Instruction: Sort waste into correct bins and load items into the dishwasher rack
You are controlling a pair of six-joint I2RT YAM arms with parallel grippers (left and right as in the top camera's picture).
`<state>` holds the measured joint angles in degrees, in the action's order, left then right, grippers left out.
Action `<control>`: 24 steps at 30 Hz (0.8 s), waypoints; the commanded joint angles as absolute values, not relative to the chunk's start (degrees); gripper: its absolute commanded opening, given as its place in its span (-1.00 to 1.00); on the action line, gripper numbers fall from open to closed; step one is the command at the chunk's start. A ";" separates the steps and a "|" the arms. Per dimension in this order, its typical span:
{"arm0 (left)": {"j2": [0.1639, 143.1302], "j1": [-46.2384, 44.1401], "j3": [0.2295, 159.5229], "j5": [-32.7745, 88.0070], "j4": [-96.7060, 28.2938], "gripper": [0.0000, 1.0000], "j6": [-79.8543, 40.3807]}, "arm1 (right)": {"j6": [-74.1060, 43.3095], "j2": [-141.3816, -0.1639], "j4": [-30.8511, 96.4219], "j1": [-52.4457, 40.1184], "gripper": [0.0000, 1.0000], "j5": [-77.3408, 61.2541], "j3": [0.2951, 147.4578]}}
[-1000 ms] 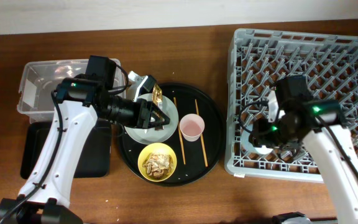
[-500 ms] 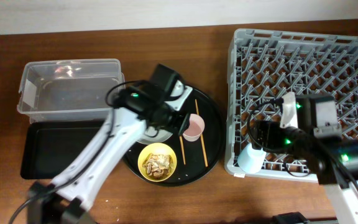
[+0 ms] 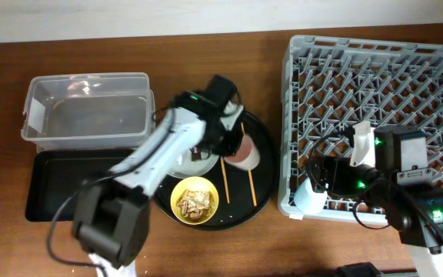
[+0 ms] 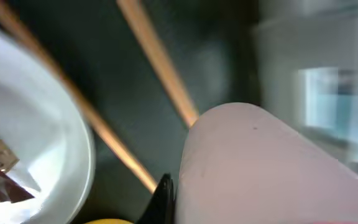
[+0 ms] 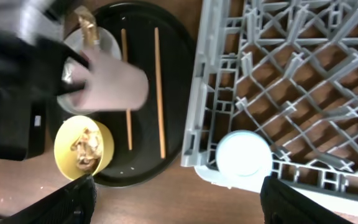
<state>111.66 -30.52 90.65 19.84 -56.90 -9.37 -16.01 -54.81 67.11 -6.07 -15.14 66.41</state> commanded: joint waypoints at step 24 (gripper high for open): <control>103.79 -17.89 94.45 85.86 -62.26 -0.24 4.19 | -9.54 -65.63 25.36 -12.10 0.03 -62.30 66.70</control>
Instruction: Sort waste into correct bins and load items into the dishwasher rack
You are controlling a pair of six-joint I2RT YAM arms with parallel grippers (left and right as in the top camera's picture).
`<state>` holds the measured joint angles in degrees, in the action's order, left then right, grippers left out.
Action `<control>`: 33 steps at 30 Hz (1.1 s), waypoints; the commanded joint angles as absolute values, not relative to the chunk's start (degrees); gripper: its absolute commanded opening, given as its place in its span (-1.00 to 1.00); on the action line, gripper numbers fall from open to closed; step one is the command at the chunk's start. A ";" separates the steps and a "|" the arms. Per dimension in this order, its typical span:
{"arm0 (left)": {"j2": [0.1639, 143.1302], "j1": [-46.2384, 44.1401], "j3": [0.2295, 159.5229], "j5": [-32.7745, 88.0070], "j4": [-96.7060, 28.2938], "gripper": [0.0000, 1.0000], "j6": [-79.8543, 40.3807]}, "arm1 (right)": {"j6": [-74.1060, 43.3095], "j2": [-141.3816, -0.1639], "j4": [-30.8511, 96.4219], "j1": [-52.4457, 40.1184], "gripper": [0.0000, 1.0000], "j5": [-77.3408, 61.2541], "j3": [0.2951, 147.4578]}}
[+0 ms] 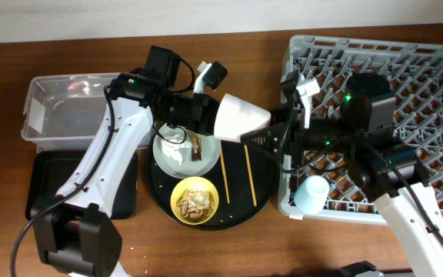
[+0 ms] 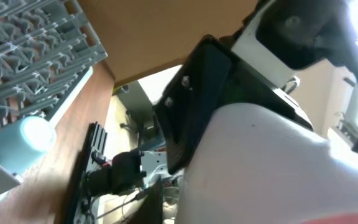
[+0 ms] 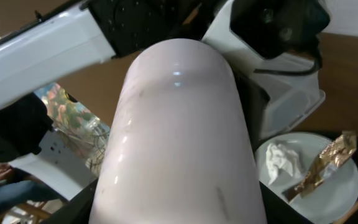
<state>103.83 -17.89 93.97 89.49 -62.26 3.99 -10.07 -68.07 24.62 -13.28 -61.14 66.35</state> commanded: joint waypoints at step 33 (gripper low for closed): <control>103.79 -17.85 94.45 43.44 -71.79 0.30 3.95 | -12.25 -64.97 81.52 7.51 0.76 -6.26 76.18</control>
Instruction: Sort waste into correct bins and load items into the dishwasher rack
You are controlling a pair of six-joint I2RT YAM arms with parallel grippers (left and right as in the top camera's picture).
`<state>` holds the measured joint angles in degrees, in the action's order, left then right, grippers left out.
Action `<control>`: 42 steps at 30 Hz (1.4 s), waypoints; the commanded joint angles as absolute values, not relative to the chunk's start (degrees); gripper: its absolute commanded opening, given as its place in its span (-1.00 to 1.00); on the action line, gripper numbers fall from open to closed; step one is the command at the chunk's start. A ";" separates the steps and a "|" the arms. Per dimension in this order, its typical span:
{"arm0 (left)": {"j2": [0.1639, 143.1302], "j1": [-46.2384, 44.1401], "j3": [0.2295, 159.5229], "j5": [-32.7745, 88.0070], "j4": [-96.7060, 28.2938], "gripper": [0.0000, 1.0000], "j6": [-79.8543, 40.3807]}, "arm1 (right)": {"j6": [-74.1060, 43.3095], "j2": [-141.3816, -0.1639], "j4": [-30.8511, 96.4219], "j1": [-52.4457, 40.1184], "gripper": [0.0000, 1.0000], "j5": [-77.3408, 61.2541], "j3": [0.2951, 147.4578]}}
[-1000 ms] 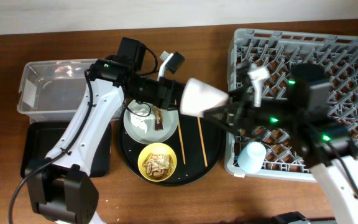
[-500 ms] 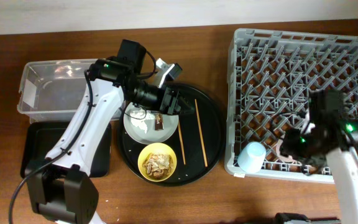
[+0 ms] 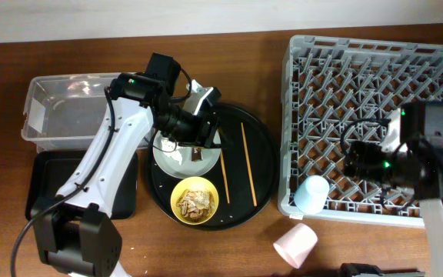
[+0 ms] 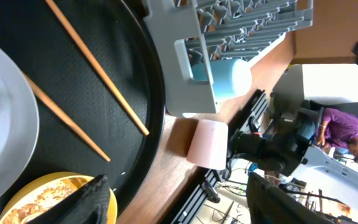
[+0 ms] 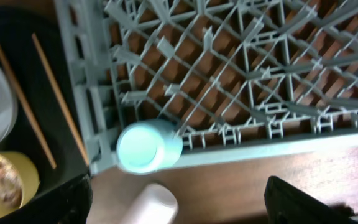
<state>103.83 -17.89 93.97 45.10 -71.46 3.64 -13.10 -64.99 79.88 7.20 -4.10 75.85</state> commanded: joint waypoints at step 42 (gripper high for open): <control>46.78 -27.35 53.78 4.45 -52.60 0.66 -23.42 | -20.93 -50.48 87.57 -20.01 0.60 -19.84 49.56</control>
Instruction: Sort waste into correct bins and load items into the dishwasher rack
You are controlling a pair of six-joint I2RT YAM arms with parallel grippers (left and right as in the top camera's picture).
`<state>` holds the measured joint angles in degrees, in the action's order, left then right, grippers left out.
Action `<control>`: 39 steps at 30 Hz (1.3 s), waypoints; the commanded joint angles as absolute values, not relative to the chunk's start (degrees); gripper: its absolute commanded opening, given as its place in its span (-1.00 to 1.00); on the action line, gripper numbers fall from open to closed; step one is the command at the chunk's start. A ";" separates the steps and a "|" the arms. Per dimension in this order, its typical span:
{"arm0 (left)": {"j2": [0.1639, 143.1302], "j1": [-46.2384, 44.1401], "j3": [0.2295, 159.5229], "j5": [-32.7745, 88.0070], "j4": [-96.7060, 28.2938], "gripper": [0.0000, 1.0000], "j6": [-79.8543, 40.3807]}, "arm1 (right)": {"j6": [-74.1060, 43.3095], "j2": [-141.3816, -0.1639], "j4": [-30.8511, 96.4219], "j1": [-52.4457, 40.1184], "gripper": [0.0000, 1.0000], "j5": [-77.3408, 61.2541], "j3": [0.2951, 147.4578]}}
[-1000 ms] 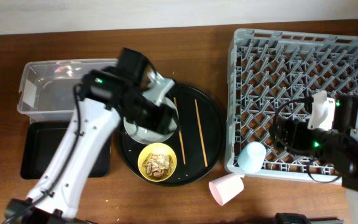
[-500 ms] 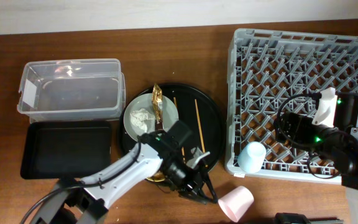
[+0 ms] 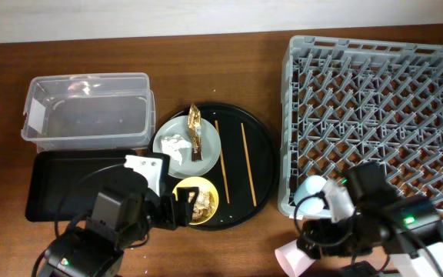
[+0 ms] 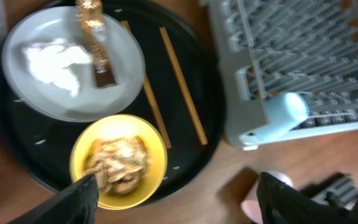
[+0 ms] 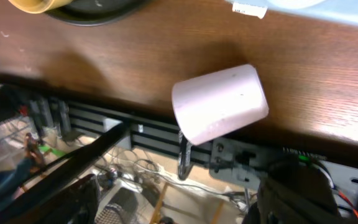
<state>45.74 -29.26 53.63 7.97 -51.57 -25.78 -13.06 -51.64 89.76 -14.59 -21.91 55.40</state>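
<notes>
A pink cup [image 5: 219, 102] lies on its side on the wood at the table's front edge, also visible as pink cup [image 3: 287, 259] and pink cup [image 4: 266, 200]. My right gripper [image 5: 182, 208] hangs open just in front of it and holds nothing; overhead it is the right gripper [image 3: 314, 245]. A pale blue cup [image 3: 311, 189] sits in the front left corner of the grey dishwasher rack [image 3: 375, 46]. My left gripper [image 4: 179, 214] is open and empty near the yellow bowl [image 4: 119, 162] of food scraps. The white plate [image 4: 42, 93] carries a crumpled tissue [image 4: 55, 59] and a gold wrapper [image 4: 95, 43].
Two chopsticks [image 3: 233, 161] lie on the round black tray [image 3: 264, 146]. A clear plastic bin [image 3: 87, 111] stands at the back left, with a flat black tray [image 3: 60, 169] in front of it. Below the table's front edge hang cables and a frame [image 5: 185, 155].
My left arm has left the plate and now sits back at the front left. My right arm has moved from the rack's right side to the front edge beside the pink cup. The cup has barely shifted.
My left gripper was shut on the pink cup on the round tray. It then held the cup up between tray and rack, with the right gripper at it. Later the cup lay on the table in front of the rack, both grippers empty. Now both arms are at the front.
</notes>
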 commanded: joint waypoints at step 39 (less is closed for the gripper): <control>77.47 -47.31 53.67 39.68 -35.07 0.68 -23.29 | -60.20 -47.18 90.67 -48.03 0.29 24.43 80.05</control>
<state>70.28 -39.42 53.60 34.83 -39.31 -19.09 -63.02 -48.18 90.21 -50.85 23.16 76.79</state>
